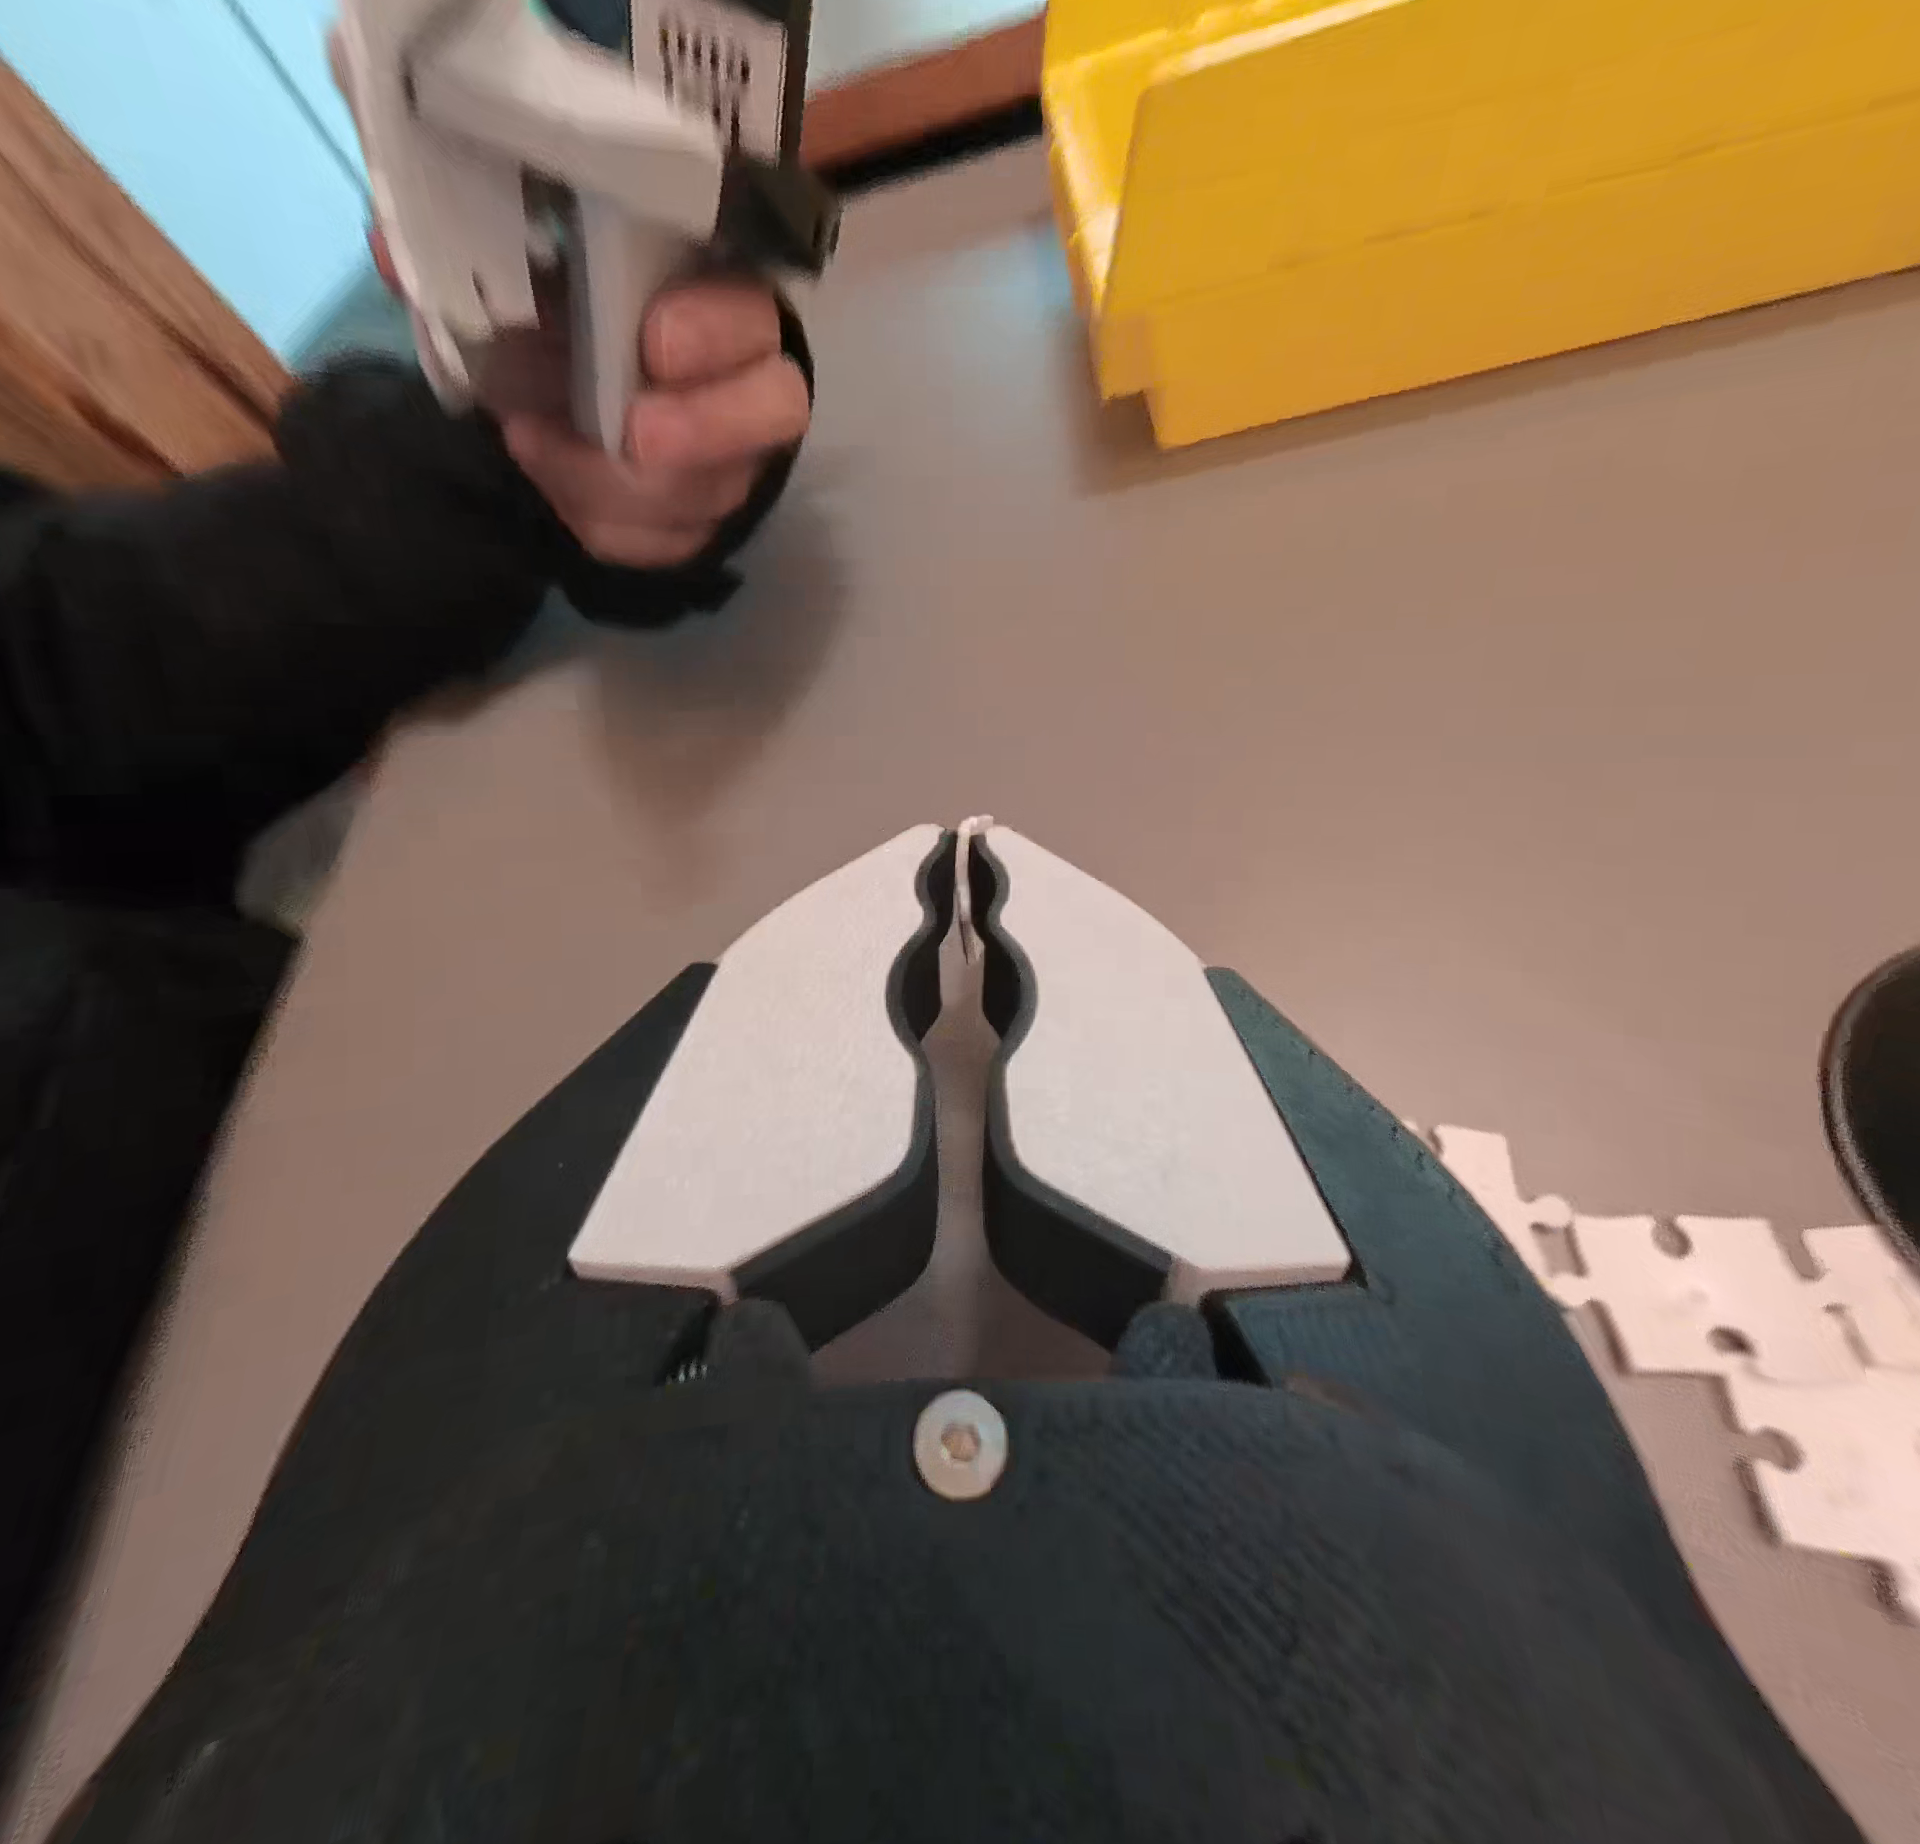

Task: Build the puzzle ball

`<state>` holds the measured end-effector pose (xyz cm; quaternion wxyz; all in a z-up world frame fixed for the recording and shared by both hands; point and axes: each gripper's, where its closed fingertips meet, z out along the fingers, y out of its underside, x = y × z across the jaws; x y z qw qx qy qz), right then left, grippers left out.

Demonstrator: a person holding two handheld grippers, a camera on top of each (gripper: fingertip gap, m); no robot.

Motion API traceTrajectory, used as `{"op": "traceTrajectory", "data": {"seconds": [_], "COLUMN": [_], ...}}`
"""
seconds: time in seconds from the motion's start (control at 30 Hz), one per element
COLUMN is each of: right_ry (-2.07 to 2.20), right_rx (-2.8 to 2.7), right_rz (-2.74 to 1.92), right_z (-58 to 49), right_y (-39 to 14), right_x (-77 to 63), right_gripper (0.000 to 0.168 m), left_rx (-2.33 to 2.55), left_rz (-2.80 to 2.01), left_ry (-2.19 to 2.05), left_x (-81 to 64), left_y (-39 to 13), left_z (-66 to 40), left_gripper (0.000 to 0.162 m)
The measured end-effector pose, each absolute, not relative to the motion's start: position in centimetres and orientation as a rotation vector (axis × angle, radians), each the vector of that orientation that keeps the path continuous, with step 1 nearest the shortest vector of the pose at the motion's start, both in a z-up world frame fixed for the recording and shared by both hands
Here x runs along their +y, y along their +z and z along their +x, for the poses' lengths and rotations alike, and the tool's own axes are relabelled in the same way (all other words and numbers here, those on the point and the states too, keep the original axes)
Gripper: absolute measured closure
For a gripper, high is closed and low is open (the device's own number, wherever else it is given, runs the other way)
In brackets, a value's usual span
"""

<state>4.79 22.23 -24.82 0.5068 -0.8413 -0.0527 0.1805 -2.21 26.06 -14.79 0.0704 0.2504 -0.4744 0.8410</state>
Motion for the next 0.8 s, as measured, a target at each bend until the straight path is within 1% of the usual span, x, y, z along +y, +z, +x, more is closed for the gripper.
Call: {"op": "traceTrajectory", "data": {"seconds": [0.03, 0.1, 0.2, 0.27, 0.53, 0.63, 0.8], "right_ry": [0.503, 0.693, 0.975, 1.069, 1.112, 1.104, 1.146], "right_rx": [-0.046, 0.169, 0.489, 0.601, 0.638, 0.634, 0.657], "right_rz": [-1.956, -1.752, -1.297, -1.101, -0.811, -0.783, -0.735], "right_z": [4.8, 5.2, 7.4, 8.6, 7.9, 7.3, 6.8], "right_y": [-23.8, -20.9, -16.4, -15.3, -12.2, -12.1, -12.3], "right_x": [22.3, 22.3, 21.6, 21.0, 20.0, 20.2, 20.5], "right_gripper": [0.166, 0.166, 0.166, 0.166, 0.166, 0.166, 0.166], "left_rx": [-1.413, -1.398, -1.372, -1.347, -1.256, -1.186, -1.224], "left_rz": [0.767, 0.783, 0.797, 0.783, 0.821, 0.834, 0.831], "left_ry": [2.529, 2.528, 2.534, 2.541, 2.589, 2.622, 2.629], "left_x": [26.1, 25.8, 24.9, 24.1, 22.5, 22.4, 21.3], "left_y": [-14.8, -14.9, -14.9, -14.7, -14.5, -14.1, -14.2], "left_z": [-2.0, -1.7, -1.1, -0.8, 0.7, 1.2, 1.4], "left_gripper": [0.161, 0.161, 0.16, 0.16, 0.161, 0.161, 0.161]}}
